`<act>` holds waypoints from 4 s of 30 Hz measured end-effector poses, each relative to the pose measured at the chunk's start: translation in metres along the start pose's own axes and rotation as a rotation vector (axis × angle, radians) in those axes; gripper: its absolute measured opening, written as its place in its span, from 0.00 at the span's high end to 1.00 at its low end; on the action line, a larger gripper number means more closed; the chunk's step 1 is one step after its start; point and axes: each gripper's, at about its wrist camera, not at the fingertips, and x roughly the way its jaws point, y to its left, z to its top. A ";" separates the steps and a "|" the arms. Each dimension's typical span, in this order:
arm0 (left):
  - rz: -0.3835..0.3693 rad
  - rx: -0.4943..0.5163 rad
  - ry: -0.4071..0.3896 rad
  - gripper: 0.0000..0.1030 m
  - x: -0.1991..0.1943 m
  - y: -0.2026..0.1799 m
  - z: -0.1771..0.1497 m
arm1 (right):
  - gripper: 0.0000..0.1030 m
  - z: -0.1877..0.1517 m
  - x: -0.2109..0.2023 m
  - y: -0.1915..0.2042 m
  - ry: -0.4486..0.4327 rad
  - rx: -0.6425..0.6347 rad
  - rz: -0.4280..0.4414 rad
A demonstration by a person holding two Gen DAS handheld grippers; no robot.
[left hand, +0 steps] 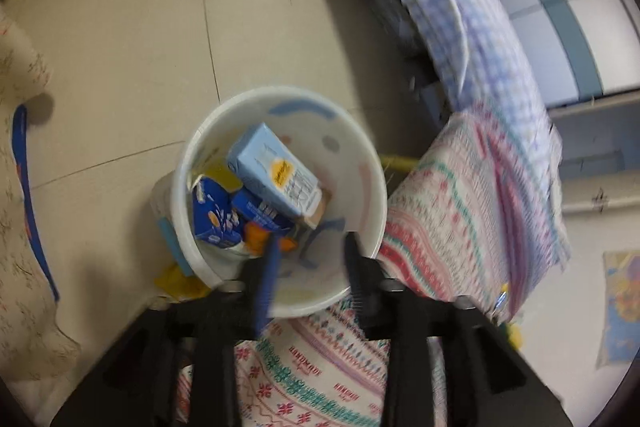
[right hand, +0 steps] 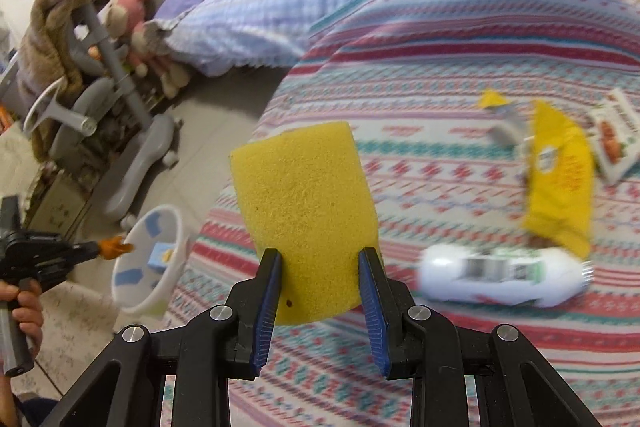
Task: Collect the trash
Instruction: 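Carry the orange peel and yellow sponge to the wastebasket and release both, then move both open grippers back to the bed, then grasp the yellow snack bag with the left gripper while the right grasps the pecan packet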
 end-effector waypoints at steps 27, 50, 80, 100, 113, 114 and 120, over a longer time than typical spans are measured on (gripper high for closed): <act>-0.106 -0.100 -0.222 0.52 -0.049 0.023 0.022 | 0.55 -0.030 0.197 0.229 0.221 -0.164 0.232; -0.138 0.215 -0.098 0.46 -0.014 -0.104 -0.029 | 0.46 -0.017 0.112 0.136 0.175 -0.130 0.172; -0.121 0.835 0.267 0.40 0.172 -0.366 -0.262 | 0.25 0.048 -0.007 -0.275 0.005 0.713 -0.184; -0.399 0.651 0.315 0.97 0.154 -0.362 -0.256 | 0.25 0.062 0.015 -0.297 0.031 0.769 -0.144; -0.449 0.513 0.203 0.97 0.097 -0.319 -0.187 | 0.81 0.063 0.021 -0.284 0.060 0.673 -0.220; -0.446 0.510 0.192 0.97 0.094 -0.315 -0.184 | 0.81 0.066 0.016 -0.281 0.043 0.677 -0.205; -0.432 0.489 0.156 0.97 0.073 -0.294 -0.165 | 0.82 0.085 -0.011 -0.249 -0.042 0.593 -0.195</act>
